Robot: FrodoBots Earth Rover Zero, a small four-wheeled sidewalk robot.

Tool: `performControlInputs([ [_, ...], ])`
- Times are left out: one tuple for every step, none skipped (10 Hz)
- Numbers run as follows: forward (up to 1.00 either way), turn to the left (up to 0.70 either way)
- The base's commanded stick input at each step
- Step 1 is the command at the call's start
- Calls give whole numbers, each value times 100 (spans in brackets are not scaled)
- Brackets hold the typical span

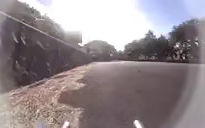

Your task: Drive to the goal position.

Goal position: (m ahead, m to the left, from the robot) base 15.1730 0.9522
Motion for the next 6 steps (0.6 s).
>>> performControlInputs([
  [70, 0],
  [70, 0],
  [70, 0],
  [70, 0],
  [70, 0],
  [70, 0],
])
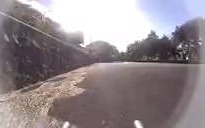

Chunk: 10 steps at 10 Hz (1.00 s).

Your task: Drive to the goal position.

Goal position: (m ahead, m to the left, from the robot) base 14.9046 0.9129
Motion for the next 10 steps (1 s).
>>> performControlInputs([
  [70, 0],
  [70, -3],
  [70, -4],
  [70, -4],
  [70, -4],
  [70, -5],
  [70, -5],
  [70, -5],
  [70, -5],
  [70, -5],
])
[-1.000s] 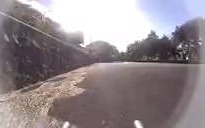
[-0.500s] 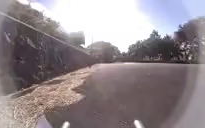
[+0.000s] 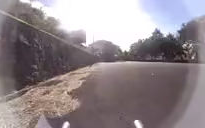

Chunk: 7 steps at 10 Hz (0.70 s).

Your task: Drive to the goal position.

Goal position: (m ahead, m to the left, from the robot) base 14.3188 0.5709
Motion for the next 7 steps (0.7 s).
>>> performControlInputs([
  [70, -5],
  [70, -5],
  [70, -3],
  [70, -1],
  [70, 0],
  [70, 0],
  [70, 0],
])
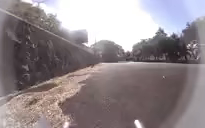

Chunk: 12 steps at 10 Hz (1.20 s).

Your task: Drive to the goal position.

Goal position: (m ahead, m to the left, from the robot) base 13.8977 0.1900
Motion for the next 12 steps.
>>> performControlInputs([
  [70, 0],
  [70, 0],
  [70, -3],
  [70, -8],
  [70, -23],
  [70, -24],
  [70, -25],
  [70, -26],
  [70, -26],
  [70, -26],
  [70, -24],
  [70, -22],
])
